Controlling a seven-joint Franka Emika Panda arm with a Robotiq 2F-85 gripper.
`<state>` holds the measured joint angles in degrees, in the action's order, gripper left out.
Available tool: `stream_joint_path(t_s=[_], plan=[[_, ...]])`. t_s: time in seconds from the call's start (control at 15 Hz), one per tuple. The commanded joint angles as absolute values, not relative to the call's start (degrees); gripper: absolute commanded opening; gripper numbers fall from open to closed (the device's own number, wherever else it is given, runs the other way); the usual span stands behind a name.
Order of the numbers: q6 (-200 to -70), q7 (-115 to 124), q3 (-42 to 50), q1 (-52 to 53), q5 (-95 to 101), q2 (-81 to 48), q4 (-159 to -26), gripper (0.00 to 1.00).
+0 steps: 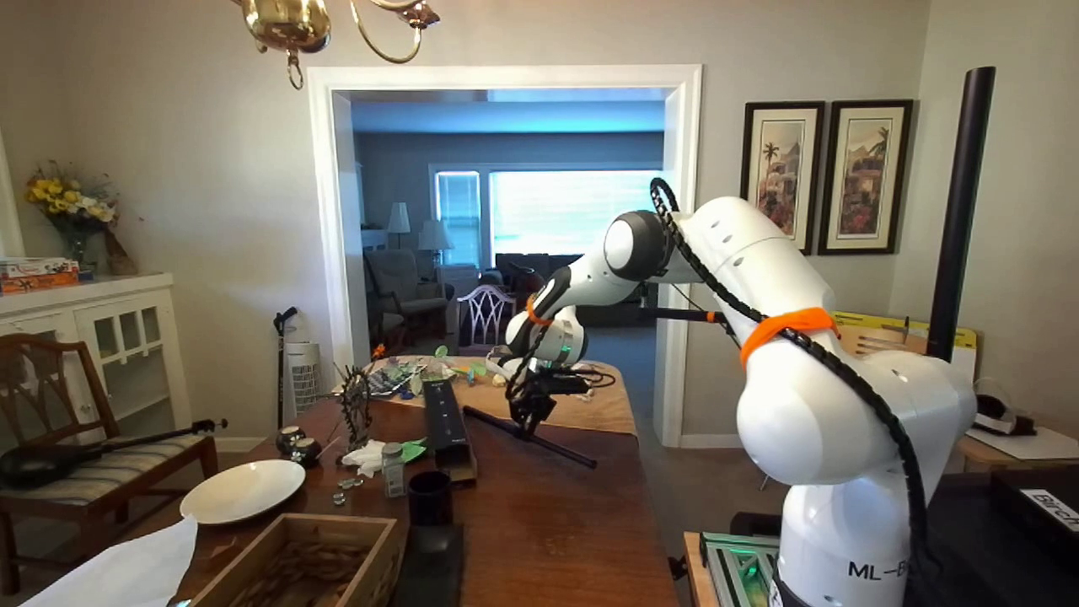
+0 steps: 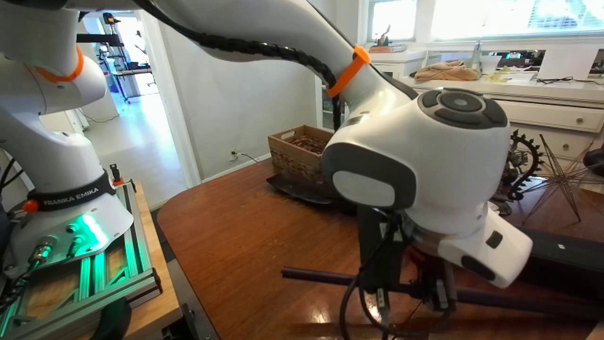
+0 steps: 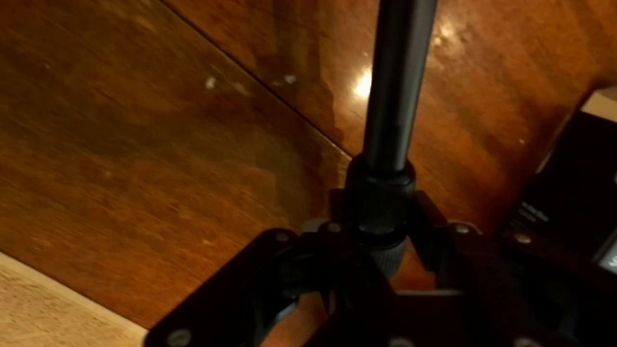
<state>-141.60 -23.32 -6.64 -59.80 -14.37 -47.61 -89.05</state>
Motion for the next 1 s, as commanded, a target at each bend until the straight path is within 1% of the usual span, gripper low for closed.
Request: stream_joint_path(t_s=[0.0, 0.47, 0.93], plan=[[-145.1, -20.7, -6.4, -56.3, -16.9, -46.9, -88.0, 0.10], [-157.3, -11.6, -4.5, -49.9, -18.2, -46.6, -89.1, 0.10], [-164.2, -6.8, -1.2, -45.1, -16.7, -46.5, -90.6, 0.10]])
